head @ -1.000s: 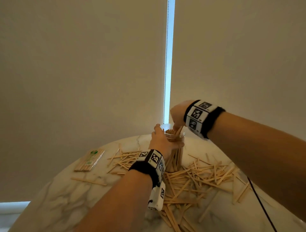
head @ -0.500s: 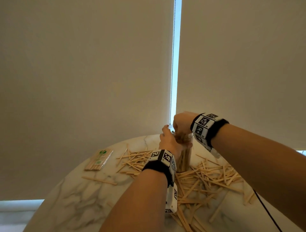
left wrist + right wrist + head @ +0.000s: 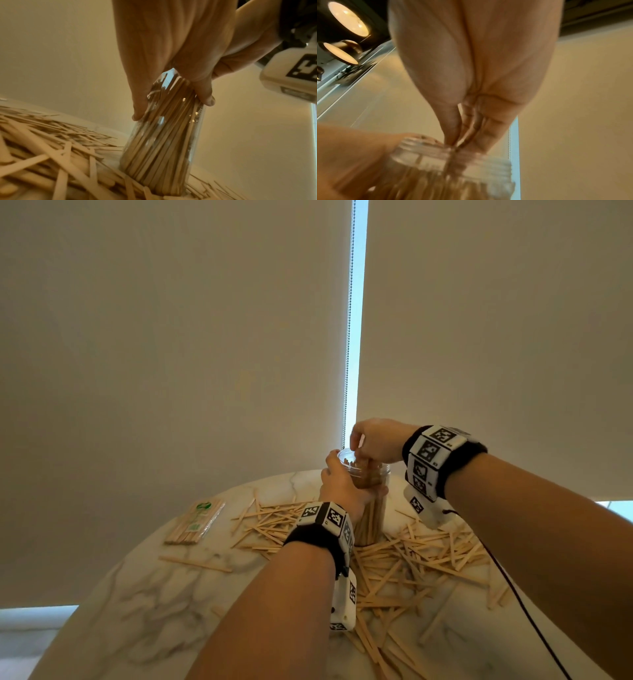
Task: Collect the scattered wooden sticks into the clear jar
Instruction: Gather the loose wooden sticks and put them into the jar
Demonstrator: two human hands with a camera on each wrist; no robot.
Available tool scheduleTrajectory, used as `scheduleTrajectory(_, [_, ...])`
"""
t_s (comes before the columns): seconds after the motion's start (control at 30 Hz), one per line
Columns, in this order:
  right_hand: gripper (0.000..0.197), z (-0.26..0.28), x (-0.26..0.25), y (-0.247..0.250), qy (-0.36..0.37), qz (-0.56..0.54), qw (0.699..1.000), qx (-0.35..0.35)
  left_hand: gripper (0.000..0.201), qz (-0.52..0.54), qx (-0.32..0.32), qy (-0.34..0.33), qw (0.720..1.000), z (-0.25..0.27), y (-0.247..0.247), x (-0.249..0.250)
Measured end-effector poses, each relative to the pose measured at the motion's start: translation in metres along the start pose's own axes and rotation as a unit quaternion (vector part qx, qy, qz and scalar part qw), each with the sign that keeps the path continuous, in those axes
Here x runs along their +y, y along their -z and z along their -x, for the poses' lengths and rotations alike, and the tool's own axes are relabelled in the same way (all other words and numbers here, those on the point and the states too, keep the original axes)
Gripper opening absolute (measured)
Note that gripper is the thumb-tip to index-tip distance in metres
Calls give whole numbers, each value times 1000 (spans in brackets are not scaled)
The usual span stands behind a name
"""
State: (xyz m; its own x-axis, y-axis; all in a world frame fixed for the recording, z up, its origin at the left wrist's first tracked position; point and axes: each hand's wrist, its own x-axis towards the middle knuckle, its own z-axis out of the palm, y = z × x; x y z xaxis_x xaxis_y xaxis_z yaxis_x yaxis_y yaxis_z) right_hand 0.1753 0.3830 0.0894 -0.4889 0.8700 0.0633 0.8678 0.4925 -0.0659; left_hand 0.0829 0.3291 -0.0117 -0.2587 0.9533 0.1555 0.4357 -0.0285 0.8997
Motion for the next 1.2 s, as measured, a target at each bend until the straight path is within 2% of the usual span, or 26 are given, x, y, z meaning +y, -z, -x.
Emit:
scheduleTrajectory(0.07, [5, 7, 4, -1, 12, -33, 999, 34, 115, 1, 0, 1, 1000, 0, 0, 1])
scheduleTrajectory(0.17, [34, 15, 3, -9, 27, -21, 999, 28, 115, 0, -2, 9, 1000, 0, -1, 2])
scheduleTrajectory(0.2, [38, 18, 2, -11, 29, -28, 999, 28, 116, 1, -3, 8, 1000, 1, 0, 2])
scheduleTrajectory(0.3, [30, 26, 11, -7, 22, -108, 991, 82, 132, 13, -35, 9, 999, 2, 9, 3])
scheduleTrajectory(0.33, [29, 29, 17, -4, 14, -134, 984, 115, 137, -8, -67, 9, 998, 2, 17, 3])
scheduleTrajectory(0.4, [29, 38, 35, -1, -11, -173, 968, 184, 135, -106, -114, 27, 987, -4, 41, 1])
scheduleTrajectory(0.47, [32, 46, 60, -5, -63, -200, 957, 198, 128, -173, -83, 51, 980, -18, 69, -4])
scheduleTrajectory(0.53, [31, 51, 88, -20, -133, -192, 964, 125, 108, -222, -31, 71, 972, -39, 94, -18])
scheduleTrajectory(0.6, [30, 56, 112, -39, -200, -153, 968, 20, 80, -316, -21, 109, 942, -59, 111, -40])
scheduleTrajectory(0.63, [33, 61, 121, -46, -228, -121, 966, -24, 73, -363, -31, 126, 923, -68, 114, -53])
scheduleTrajectory(0.73, [48, 76, 143, -58, -297, 8, 949, -104, 76, -453, -72, 176, 871, -80, 110, -74])
scheduleTrajectory(0.8, [57, 84, 153, -67, -327, 64, 932, -143, 80, -475, -105, 179, 855, -80, 104, -77])
scheduleTrajectory(0.87, [62, 87, 157, -77, -323, 83, 927, -174, 82, -485, -123, 175, 848, -79, 96, -79])
scheduleTrajectory(1.0, [82, 84, 139, -88, -274, 80, 935, -209, 89, -510, -142, 173, 830, -75, 79, -91])
scheduleTrajectory(1.1, [91, 78, 123, -93, -241, 51, 948, -201, 88, -500, -120, 149, 844, -68, 71, -93])
scheduleTrajectory(1.2, [90, 78, 104, -97, -221, 29, 955, -198, 93, -496, -112, 150, 848, -52, 66, -91])
